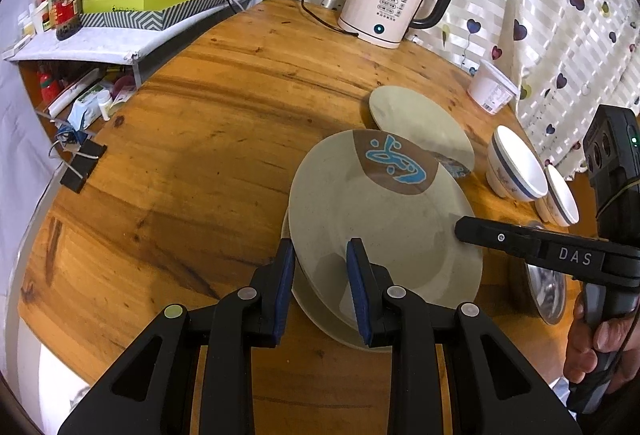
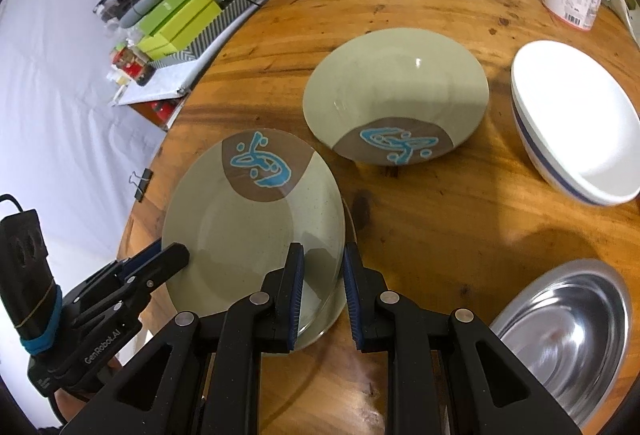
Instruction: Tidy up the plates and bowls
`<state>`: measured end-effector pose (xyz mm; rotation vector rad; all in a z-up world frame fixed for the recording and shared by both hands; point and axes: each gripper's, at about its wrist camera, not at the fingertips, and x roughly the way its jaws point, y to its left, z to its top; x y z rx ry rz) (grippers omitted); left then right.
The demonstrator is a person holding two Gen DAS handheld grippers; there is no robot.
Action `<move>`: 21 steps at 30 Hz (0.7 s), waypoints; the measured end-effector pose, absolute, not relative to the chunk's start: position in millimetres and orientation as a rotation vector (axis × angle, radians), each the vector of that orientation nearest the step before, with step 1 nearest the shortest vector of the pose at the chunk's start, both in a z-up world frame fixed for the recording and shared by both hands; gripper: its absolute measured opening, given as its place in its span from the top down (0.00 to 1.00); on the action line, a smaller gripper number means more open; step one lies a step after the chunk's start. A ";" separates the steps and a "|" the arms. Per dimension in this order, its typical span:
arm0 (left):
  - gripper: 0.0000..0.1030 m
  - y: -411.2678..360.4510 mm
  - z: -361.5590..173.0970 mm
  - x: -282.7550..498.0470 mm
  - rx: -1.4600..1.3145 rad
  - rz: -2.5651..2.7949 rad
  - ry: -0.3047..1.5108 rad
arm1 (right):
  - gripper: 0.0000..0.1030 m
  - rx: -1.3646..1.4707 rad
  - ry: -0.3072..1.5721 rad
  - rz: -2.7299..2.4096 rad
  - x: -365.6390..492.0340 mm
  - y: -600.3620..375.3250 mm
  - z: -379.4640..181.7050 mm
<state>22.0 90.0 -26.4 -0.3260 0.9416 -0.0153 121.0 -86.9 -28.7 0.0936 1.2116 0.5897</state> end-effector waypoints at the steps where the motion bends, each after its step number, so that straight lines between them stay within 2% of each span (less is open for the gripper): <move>1: 0.73 89.2 -27.0 21.5 -0.325 -0.015 0.944 | 0.81 0.094 1.214 0.589 120.4 -87.9 -29.3; 21: 0.73 87.3 -36.3 19.6 -0.329 -0.011 0.974 | 0.78 0.059 1.228 0.579 116.2 -86.6 -38.0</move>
